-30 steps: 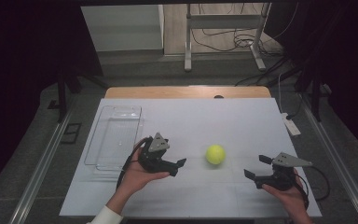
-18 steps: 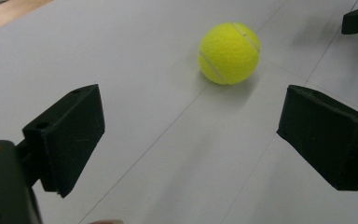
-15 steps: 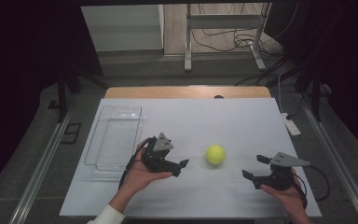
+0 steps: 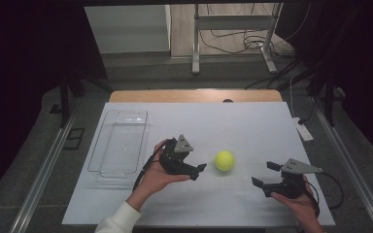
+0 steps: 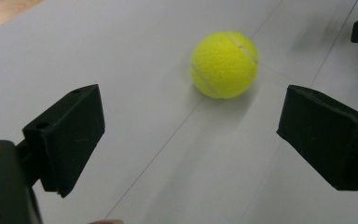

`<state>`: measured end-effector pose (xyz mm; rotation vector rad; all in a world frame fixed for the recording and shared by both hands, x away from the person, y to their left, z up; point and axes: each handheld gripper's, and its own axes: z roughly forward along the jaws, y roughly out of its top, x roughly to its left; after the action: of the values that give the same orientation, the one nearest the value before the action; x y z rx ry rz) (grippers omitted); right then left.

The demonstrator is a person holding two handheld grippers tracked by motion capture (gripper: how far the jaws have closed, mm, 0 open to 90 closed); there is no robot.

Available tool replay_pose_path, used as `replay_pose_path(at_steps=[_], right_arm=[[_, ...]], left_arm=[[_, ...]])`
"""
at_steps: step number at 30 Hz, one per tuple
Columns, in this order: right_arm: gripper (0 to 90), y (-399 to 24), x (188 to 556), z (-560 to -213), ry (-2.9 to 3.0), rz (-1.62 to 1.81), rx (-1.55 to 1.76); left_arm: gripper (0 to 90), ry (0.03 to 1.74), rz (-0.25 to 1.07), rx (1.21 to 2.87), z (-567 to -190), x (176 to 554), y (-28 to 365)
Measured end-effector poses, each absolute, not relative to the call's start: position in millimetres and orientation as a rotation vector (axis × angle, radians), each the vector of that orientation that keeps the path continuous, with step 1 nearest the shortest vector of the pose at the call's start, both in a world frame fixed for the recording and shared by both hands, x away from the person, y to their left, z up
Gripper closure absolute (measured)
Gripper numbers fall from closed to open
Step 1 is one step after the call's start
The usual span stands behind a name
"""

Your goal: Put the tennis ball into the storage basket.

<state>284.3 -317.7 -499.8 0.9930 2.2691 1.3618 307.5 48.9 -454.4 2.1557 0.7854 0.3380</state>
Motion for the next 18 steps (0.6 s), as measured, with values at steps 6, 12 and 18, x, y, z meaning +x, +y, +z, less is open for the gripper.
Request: replay_pose_path(at_steps=[6,12,18], right_arm=[[11.9,-318,284,-500,2.273,1.36,0.994],[11.9,-318,284,-501,2.272,1.355,1.001],[11.9,-318,284,-501,2.275,1.349,1.001]], left_arm=[[8.0,0.791,0.313,2.159,-457,313,48],[8.0,0.79,0.283,2.156,-456,318,44],[8.0,0.78,0.26,2.159,-456,322,40]])
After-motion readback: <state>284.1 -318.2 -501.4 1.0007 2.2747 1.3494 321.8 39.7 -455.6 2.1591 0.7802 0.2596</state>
